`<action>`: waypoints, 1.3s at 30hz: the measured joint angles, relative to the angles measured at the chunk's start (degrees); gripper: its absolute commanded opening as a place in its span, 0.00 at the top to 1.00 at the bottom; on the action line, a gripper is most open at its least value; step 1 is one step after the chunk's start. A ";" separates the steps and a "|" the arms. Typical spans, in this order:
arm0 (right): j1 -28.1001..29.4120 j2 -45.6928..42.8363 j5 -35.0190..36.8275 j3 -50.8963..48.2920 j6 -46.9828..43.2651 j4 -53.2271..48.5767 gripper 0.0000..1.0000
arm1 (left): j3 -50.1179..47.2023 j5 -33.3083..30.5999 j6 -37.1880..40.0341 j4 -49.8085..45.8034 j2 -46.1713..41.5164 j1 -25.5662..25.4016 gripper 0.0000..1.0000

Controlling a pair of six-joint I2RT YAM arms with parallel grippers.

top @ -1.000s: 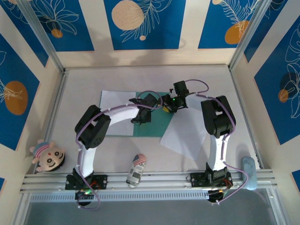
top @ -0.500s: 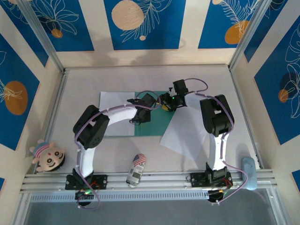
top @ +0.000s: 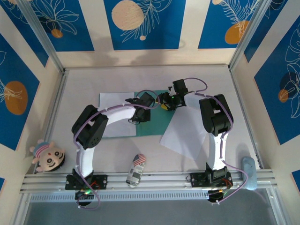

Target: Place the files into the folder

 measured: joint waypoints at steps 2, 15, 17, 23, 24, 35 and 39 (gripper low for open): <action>0.00 0.02 0.00 0.00 0.09 0.15 0.46 | 0.04 0.31 -0.02 -0.02 -0.02 0.04 1.00; 0.07 0.11 -0.17 0.00 0.09 0.35 0.47 | 2.86 1.64 0.04 -3.26 -1.40 0.70 1.00; 0.07 0.11 -0.20 0.00 0.09 0.35 0.47 | 3.76 1.44 0.15 -4.44 -1.51 0.94 0.98; 0.13 0.13 -0.48 0.00 0.09 0.35 0.47 | 7.26 0.55 1.77 -7.61 -1.51 2.23 0.65; 0.28 0.15 -0.66 0.00 0.09 0.35 0.47 | 7.80 0.35 2.36 -8.00 -1.51 2.36 0.63; 1.29 0.39 -1.70 0.20 0.09 0.11 0.46 | 7.65 -2.27 5.22 -10.73 -5.44 2.45 0.79; 1.29 0.42 -1.70 0.24 0.09 0.07 0.46 | 6.05 -2.64 5.88 -10.10 -7.63 2.45 0.92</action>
